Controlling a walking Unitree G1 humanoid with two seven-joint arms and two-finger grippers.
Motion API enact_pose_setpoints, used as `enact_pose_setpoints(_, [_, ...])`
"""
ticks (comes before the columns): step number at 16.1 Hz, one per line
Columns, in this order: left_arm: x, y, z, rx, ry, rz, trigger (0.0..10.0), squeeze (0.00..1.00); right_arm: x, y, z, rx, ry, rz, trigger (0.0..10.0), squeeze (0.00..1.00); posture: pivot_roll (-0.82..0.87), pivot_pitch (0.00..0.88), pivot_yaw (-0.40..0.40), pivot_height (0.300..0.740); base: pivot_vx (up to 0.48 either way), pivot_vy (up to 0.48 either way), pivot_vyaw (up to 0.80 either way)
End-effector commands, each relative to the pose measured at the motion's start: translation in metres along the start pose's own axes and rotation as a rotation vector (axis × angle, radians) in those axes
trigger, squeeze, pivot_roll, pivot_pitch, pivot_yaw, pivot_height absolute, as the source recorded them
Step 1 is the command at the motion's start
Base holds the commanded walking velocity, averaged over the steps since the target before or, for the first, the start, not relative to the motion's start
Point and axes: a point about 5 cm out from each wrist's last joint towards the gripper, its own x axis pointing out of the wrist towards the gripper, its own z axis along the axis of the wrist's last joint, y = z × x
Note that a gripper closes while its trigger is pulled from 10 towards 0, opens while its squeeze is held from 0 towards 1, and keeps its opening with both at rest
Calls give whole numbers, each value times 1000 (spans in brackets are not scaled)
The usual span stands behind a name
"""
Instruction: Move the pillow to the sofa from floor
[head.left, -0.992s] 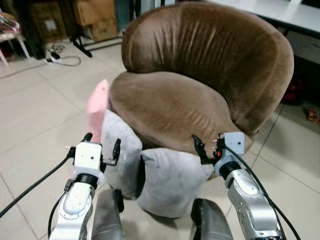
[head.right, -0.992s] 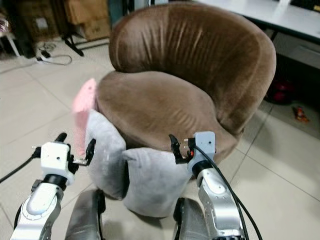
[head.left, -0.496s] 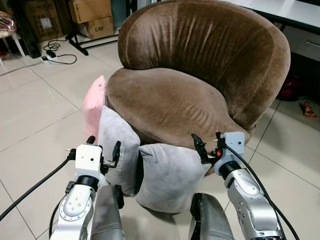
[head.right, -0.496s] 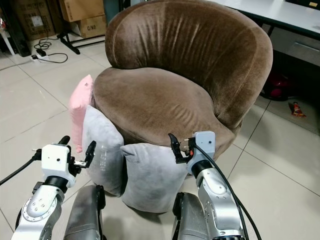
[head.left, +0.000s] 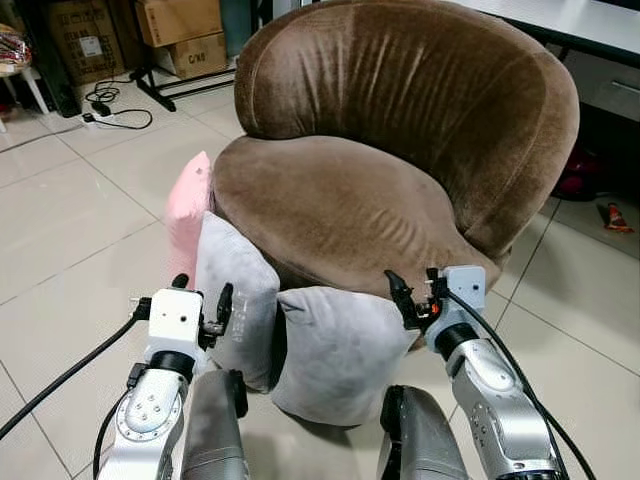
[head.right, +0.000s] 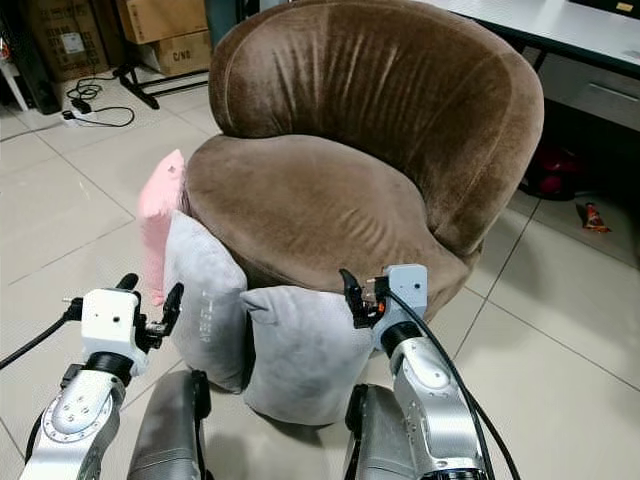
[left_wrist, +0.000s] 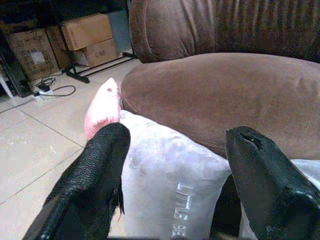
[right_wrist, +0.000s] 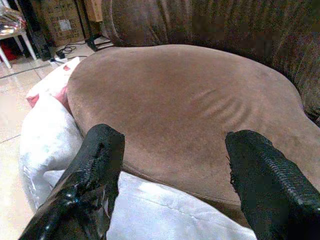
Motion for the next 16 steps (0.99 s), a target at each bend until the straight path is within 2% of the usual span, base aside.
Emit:
enact_pose_setpoints(1, [2,-1,3,-16,-7,-4,10000,0,1,-4,1,-8,5,-11,10000,0,46,1,-80,525,0,0,0])
enact_pose_setpoints(6, [1,-1,5,1,-19,-3,10000,0,0,-5,1,-8,10,-14,10000,0,43,4,-84,525,0,0,0])
enact_pose_setpoints(7, [0,-2,5,-15,-16,-11,10000,43,1,-4,1,5,5,-10,10000,0,44,3,-85,525,285,0,0])
enact_pose_setpoints(8, [0,-2,4,-34,-12,-22,10000,592,0,-3,2,33,-9,2,10000,1000,45,2,-85,525,300,0,0])
enact_pose_setpoints(9, [0,-3,4,-41,-13,-30,10000,1000,0,-2,3,37,-13,7,10000,1000,46,1,-85,525,368,0,0])
enact_pose_setpoints(10, [-1,-3,5,-32,-19,-38,10000,1000,1,-2,1,3,11,-3,10000,133,47,1,-85,525,405,0,0])
enact_pose_setpoints(11, [-1,-3,5,-11,-15,-28,10000,1000,1,-2,0,-6,21,-8,10000,0,47,1,-85,525,341,0,0])
enact_pose_setpoints(13, [-1,-2,5,-8,-13,-25,10000,957,1,-2,-1,-3,19,-7,10000,0,47,0,-85,525,266,0,0])
enact_pose_setpoints(14, [-1,-2,5,-9,-15,-28,10000,957,1,0,-1,-60,30,19,10000,0,48,0,-84,525,262,0,800])
enact_pose_setpoints(15, [-2,-2,5,-3,-17,-26,10000,910,1,4,-2,-91,34,51,10000,0,48,0,-85,525,259,0,800])
enact_pose_setpoints(16, [-2,-2,5,-2,-17,-24,10000,886,1,4,-2,-82,32,51,10000,0,48,0,-85,525,247,0,800])
